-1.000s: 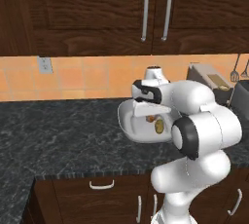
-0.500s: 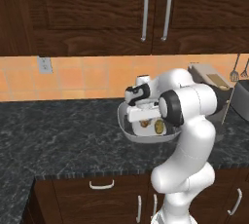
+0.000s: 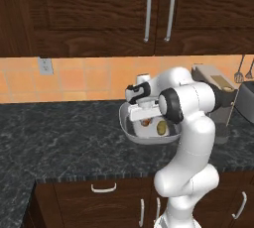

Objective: Place one potato and one chicken drumstick in each tupperware on the nearby counter, to pack two identical lunches.

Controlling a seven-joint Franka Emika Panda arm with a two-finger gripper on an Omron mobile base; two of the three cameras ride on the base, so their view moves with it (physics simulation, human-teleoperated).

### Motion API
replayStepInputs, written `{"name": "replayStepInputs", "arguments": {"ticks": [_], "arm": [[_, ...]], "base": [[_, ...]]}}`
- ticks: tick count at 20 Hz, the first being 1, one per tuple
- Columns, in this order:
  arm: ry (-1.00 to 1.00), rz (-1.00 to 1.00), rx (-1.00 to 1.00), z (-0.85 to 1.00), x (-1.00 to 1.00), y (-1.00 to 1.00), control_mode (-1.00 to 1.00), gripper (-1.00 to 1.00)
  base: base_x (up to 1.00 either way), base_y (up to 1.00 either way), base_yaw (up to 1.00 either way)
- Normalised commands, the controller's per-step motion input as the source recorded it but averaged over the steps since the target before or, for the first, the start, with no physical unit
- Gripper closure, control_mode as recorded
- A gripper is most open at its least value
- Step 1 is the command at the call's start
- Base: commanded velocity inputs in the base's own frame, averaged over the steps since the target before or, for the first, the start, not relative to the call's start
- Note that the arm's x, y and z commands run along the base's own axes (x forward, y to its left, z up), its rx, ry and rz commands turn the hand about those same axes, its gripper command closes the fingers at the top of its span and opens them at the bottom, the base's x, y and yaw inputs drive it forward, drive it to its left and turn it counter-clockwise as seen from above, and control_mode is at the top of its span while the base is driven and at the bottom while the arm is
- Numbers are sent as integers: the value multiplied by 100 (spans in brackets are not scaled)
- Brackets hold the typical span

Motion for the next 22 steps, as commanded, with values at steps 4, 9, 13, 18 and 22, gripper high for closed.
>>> {"name": "replayStepInputs", "arguments": {"ticks": [4, 9, 13, 18, 22], "arm": [[-1, 0, 0, 13, -14, 0, -100, -100], [-9, 0, 0, 38, -74, -4, -100, -100], [-13, 0, 0, 40, -100, -5, -100, -100], [-13, 0, 0, 19, -100, -2, -100, -100], [-7, 0, 0, 63, -100, -6, -100, -100]], "base": [[0, 0, 0], [0, 0, 0], [0, 0, 0], [0, 0, 0], [0, 0, 0]]}}
